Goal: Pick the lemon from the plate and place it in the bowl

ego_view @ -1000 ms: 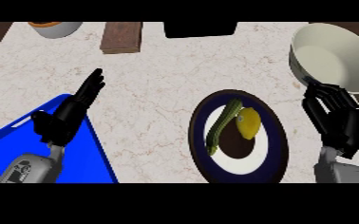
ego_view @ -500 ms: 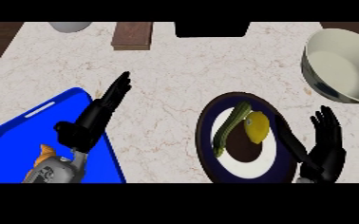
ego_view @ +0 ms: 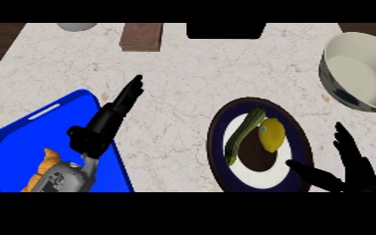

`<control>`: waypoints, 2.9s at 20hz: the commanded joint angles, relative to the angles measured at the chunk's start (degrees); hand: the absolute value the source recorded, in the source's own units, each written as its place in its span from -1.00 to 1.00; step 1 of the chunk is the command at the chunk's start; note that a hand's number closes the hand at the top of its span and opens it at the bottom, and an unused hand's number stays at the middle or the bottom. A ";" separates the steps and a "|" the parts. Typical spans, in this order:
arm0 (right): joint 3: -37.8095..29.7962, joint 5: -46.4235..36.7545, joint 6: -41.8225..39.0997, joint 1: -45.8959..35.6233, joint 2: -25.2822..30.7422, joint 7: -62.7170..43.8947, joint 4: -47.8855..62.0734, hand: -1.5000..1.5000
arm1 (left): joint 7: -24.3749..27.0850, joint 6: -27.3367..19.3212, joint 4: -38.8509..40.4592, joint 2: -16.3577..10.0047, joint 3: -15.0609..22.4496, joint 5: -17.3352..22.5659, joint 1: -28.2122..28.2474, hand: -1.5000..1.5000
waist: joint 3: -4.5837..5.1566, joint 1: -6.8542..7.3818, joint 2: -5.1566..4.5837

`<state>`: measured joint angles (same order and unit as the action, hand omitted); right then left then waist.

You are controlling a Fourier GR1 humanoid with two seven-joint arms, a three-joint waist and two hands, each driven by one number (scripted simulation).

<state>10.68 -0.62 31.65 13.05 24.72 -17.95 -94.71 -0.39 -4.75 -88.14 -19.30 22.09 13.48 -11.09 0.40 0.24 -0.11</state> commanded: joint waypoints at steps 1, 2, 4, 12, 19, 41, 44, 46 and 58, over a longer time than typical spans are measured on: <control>2.37 3.44 -11.71 -1.13 9.23 -14.91 -6.29 -1.00 | 0.96 0.92 -1.44 -0.03 1.55 -0.54 2.23 0.00 | 0.00 1.06 0.20; 3.33 4.80 -13.46 -1.89 9.79 -18.84 -9.02 -1.00 | 1.19 0.49 -0.06 -0.87 0.05 -0.88 1.65 0.00 | -0.01 0.79 0.12; 1.88 8.70 -17.00 -3.63 12.81 -26.00 -14.22 -1.00 | 0.99 1.63 0.07 -1.17 -1.10 0.36 1.27 0.00 | -0.13 0.08 0.22; -0.16 12.44 -21.53 -15.72 12.04 -44.38 -15.88 -1.00 | 0.17 4.37 -1.69 -0.84 -3.83 -0.17 3.47 0.00 | -0.37 -0.02 0.12; 2.49 5.57 -19.87 -12.98 8.28 -48.80 -22.10 -1.00 | -1.14 1.75 -3.22 5.32 -1.47 -5.81 4.56 0.00 | -0.38 -0.47 0.22; 6.03 -18.91 -16.49 -10.59 -5.88 -41.08 -5.55 -1.00 | -3.59 8.91 -6.68 5.01 -9.15 -5.94 6.40 0.00 | -0.42 -0.14 0.14; 6.46 -20.57 -18.27 -14.89 -9.21 -45.04 -4.01 -1.00 | -3.71 9.49 -1.94 7.36 -10.56 -6.41 2.36 0.00 | -0.40 -0.21 0.10; 3.61 -18.50 -19.93 -17.55 -9.53 -43.28 0.17 -1.00 | 1.68 10.48 1.58 8.30 -9.38 -8.43 4.26 0.00 | -0.39 -0.12 0.05; -0.89 -21.54 -19.16 -17.74 -13.79 -30.46 3.85 1.00 | -2.03 14.00 -1.36 9.39 -13.33 -9.66 4.48 0.00 | -0.41 -0.14 0.11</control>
<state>11.27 -22.04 12.97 -1.73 11.66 -50.88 -92.30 -2.68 6.84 -89.46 -8.66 10.89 2.72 -7.02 0.36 -0.14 0.27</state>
